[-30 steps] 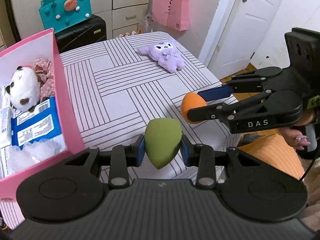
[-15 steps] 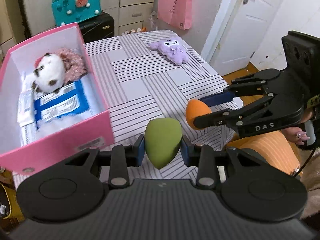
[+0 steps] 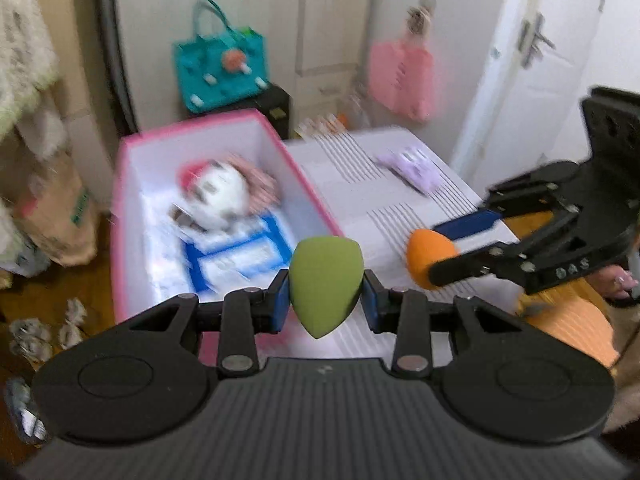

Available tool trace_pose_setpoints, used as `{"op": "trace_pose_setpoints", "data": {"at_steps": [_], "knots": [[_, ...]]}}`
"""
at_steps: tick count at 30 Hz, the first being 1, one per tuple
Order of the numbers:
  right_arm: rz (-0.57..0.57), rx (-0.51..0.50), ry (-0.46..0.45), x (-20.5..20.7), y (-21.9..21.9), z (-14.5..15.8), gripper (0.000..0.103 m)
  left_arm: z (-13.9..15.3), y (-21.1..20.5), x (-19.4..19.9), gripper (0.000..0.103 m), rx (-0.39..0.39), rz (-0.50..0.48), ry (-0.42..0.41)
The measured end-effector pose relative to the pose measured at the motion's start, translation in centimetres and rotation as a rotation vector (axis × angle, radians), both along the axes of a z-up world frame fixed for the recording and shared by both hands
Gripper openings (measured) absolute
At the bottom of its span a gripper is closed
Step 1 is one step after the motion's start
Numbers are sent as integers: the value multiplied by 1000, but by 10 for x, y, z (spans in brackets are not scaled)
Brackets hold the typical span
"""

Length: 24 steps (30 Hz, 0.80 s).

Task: Organize soft objects
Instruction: 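Lift both sponges and carry them over the pink box with both tools, then lower both sponges into the box and open both tools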

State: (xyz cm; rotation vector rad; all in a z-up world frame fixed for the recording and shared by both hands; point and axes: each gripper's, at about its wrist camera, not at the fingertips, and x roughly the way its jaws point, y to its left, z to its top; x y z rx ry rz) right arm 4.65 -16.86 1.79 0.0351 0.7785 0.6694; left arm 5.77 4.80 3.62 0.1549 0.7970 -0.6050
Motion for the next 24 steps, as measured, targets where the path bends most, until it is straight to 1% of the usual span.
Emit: {"op": "trace_pose_setpoints", "data": {"at_steps": [2, 5, 10, 12, 14, 18, 24], "knots": [[-1, -27, -48, 11, 8, 5, 47, 4, 11, 13, 36, -4, 37, -36], [3, -49, -94, 32, 22, 10, 47, 5, 24, 42, 36, -27, 74, -37], [3, -24, -102, 76, 45, 15, 47, -7, 33, 94, 36, 7, 142, -54], [-12, -26, -95, 97, 53, 14, 47, -11, 34, 113, 37, 21, 169, -67], [-32, -28, -75, 116, 58, 10, 47, -17, 32, 133, 37, 54, 183, -90], [-71, -37, -8, 160, 68, 0, 47, -30, 28, 176, 38, 53, 179, -30], [-147, -127, -27, 199, 78, -14, 47, -49, 31, 210, 38, 64, 200, 5]]}}
